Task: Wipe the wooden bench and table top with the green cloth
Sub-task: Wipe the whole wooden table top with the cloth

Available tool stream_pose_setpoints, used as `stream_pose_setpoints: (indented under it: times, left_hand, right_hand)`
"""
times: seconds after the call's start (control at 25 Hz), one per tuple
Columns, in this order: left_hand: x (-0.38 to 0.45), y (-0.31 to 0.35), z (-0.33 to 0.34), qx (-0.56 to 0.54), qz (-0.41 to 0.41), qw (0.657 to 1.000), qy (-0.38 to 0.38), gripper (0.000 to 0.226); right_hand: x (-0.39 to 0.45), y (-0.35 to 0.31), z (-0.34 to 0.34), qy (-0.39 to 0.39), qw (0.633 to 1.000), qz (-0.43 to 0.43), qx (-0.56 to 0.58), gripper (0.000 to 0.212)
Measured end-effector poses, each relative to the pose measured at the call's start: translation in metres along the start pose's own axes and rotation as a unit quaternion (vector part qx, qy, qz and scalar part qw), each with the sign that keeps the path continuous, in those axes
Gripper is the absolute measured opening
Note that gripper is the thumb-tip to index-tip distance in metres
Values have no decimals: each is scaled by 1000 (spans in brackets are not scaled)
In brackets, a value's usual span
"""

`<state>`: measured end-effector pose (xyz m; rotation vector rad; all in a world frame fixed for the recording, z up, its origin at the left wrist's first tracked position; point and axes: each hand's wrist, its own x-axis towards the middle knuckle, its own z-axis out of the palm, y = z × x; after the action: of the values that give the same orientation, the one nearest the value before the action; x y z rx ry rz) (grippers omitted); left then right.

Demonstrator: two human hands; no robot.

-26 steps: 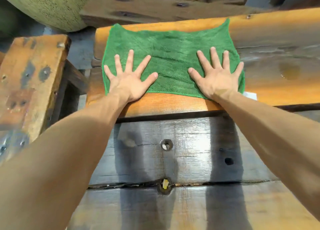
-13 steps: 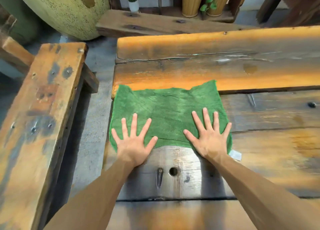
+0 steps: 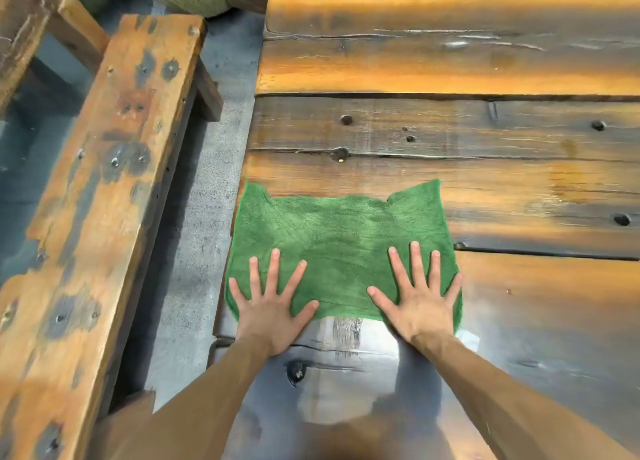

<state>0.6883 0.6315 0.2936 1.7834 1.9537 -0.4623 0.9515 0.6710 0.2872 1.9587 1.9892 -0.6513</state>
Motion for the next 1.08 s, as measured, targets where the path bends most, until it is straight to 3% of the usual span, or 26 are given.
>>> stream_pose_setpoints:
  times: [0.2, 0.32, 0.72, 0.88, 1.08]
  left_hand:
    - [-59, -1, 40, 8, 3, 1000, 9, 73]
    - [-96, -10, 73, 12, 24, 998, 54, 76]
    - [-207, -20, 134, 23, 70, 996, 40, 73]
    - [-187, -14, 116, 14, 73, 995, 68, 66]
    - [-150, -4, 120, 43, 95, 992, 75, 74]
  right_hand:
    - [-67, 8, 31, 0, 1000, 3, 8, 81]
    - [-107, 10, 57, 10, 1000, 3, 18, 83]
    - [-236, 25, 146, 66, 996, 51, 16, 82]
    - [-227, 15, 140, 97, 993, 63, 28, 75]
    - [-206, 16, 140, 128, 990, 56, 19, 72]
